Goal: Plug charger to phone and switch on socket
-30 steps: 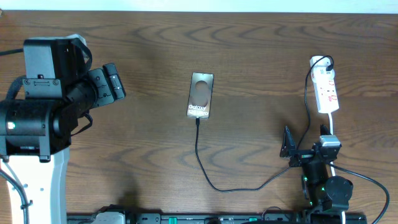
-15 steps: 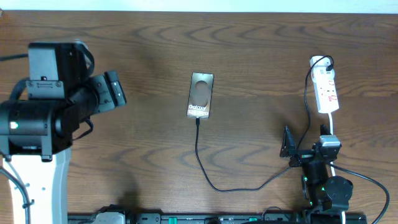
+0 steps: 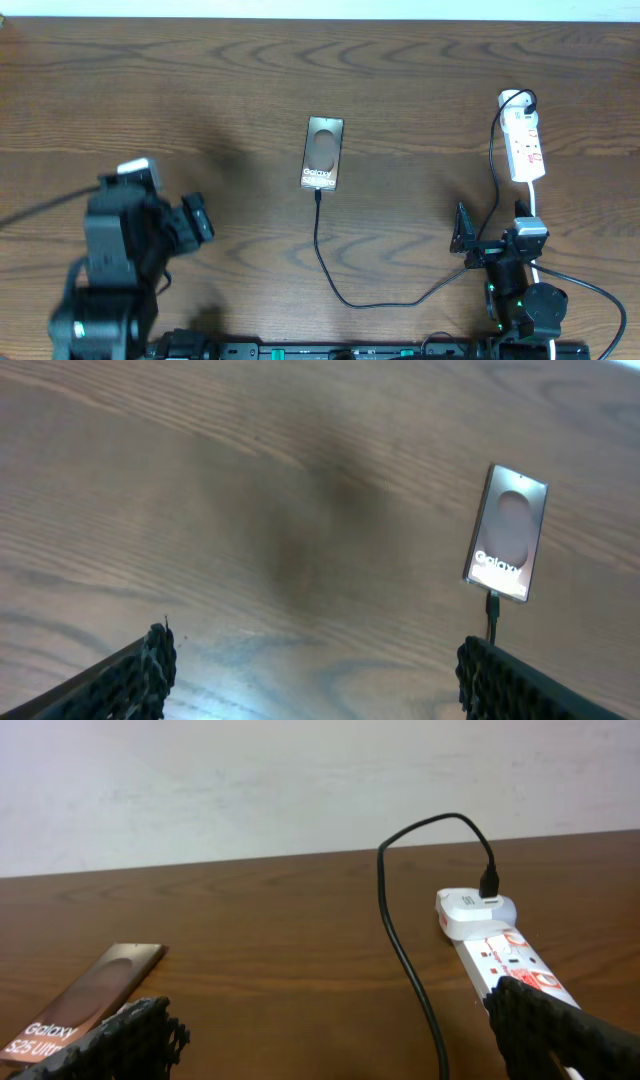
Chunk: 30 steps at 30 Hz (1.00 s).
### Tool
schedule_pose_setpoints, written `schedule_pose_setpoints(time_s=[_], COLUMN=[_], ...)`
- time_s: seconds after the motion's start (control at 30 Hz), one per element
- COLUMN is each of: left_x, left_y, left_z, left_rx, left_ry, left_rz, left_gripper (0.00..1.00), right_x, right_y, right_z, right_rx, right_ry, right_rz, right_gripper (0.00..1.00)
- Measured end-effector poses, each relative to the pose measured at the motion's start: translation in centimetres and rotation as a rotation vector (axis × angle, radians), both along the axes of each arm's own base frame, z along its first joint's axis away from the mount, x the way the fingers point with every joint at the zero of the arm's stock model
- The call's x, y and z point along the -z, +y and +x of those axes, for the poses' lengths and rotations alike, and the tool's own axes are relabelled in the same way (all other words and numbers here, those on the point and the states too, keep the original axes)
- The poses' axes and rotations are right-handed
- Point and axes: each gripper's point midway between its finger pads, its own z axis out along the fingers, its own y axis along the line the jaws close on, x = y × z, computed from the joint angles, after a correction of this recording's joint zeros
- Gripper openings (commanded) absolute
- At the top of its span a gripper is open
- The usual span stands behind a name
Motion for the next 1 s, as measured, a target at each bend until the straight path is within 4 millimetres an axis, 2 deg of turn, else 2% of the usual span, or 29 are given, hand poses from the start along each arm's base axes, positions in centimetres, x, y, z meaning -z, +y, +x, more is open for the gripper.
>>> schedule_pose_setpoints(time_s=[0.13,0.33,0.47,0.67,0.9,1.0], left_x=[1.6,5.0,7.0,7.1,8.6,8.3], left_y=[0.0,0.0,-0.1,-0.1,-0.1,-0.1], left_z=[-0.4,1.7,2.3,2.4,2.2,2.1], left_rx=[0.022,0.043,0.046,0.044,0.045,0.047], left_ry=[-0.136,-0.297,-0.374,-0.526,-0.610,-0.643], left_rz=[0.022,0.053,0.055,0.058,0.066,0.073], left_gripper=[0.89,0.89,0.89,0.89,0.89,0.89], right_x=[0.0,0.0,0.0,0.0,0.0,0.0], right_y=[0.0,0.0,0.0,0.0,0.0,0.0], right_z=[0.0,0.0,0.0,0.0,0.0,0.0], right_rx=[0.000,0.000,0.000,0.000,0.000,0.000], right_ry=[0.000,0.000,0.000,0.000,0.000,0.000], right_rz=[0.000,0.000,0.000,0.000,0.000,0.000], right_gripper=[0.99,0.99,0.99,0.99,0.99,0.99])
